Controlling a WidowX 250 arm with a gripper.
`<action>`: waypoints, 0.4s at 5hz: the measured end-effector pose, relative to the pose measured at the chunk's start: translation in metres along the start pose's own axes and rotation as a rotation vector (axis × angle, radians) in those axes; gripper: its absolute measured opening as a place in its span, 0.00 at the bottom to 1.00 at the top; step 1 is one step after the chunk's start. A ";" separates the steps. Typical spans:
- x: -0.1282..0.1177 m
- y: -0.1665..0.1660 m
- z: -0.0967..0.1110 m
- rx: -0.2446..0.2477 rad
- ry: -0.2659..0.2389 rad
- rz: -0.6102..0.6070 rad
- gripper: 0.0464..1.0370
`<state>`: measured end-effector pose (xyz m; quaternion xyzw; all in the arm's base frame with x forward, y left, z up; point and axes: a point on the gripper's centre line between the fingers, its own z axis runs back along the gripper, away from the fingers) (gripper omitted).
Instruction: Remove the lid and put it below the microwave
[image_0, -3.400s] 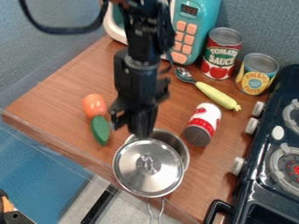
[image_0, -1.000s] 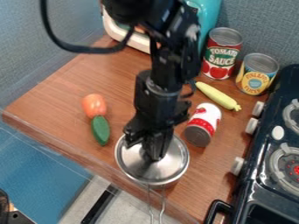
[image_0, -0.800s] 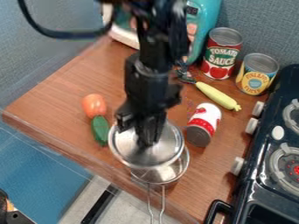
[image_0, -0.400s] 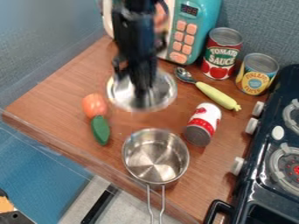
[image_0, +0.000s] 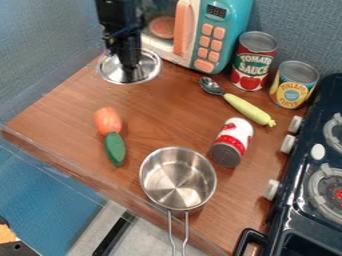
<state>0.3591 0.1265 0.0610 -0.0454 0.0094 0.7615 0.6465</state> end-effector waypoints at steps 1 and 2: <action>0.029 -0.016 -0.018 -0.006 -0.019 0.064 0.01; 0.041 -0.029 -0.039 -0.009 -0.037 0.107 0.01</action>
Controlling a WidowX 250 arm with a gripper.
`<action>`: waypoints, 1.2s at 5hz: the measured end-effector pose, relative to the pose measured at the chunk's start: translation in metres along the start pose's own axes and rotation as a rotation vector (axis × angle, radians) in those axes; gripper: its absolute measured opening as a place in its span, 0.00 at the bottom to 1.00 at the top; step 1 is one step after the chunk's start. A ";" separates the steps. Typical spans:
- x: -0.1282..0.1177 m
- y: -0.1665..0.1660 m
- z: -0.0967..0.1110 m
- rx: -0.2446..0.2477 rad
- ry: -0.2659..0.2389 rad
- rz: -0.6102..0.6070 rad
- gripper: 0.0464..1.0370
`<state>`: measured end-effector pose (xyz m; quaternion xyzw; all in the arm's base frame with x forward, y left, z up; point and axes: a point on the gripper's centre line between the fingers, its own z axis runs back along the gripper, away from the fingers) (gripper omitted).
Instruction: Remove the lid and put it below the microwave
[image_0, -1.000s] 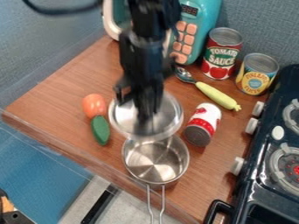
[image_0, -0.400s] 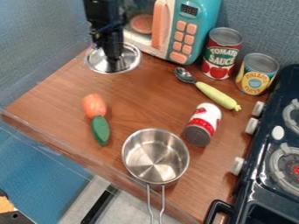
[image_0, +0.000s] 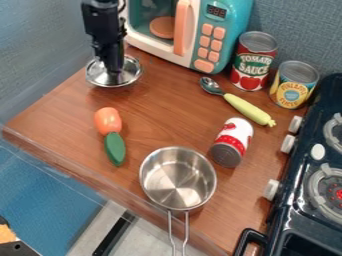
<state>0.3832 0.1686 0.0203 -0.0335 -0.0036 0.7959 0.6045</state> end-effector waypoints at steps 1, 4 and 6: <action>0.005 -0.012 -0.017 -0.012 -0.018 0.019 0.01; 0.001 -0.021 -0.025 0.033 -0.088 0.087 0.18; -0.010 -0.013 -0.022 0.027 -0.035 0.035 0.74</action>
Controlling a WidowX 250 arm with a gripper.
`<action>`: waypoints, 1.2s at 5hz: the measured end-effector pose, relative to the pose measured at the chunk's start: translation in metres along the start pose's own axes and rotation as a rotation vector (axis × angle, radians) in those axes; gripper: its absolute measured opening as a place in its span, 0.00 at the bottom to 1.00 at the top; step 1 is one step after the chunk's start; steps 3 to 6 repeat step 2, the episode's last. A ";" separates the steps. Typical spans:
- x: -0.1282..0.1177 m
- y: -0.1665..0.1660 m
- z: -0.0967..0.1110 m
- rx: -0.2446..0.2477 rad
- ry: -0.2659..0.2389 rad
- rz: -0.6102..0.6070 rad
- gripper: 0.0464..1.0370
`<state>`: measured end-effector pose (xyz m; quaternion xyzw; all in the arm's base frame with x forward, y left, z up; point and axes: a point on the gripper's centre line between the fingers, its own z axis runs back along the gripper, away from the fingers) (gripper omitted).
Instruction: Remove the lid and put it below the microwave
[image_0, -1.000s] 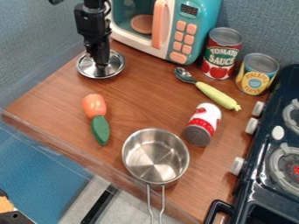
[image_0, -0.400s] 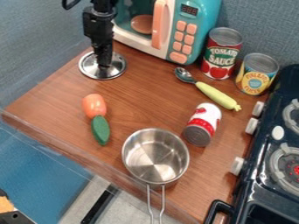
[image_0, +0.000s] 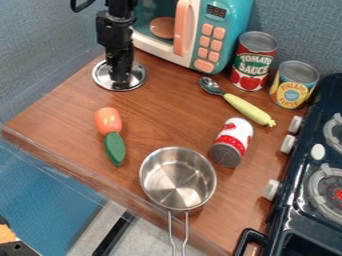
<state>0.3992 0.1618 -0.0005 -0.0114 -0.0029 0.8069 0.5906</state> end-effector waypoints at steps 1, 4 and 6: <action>-0.001 0.004 0.029 -0.043 0.002 -0.009 0.96; -0.003 0.008 0.058 -0.111 -0.003 -0.001 0.97; -0.003 0.008 0.058 -0.111 -0.003 -0.001 0.97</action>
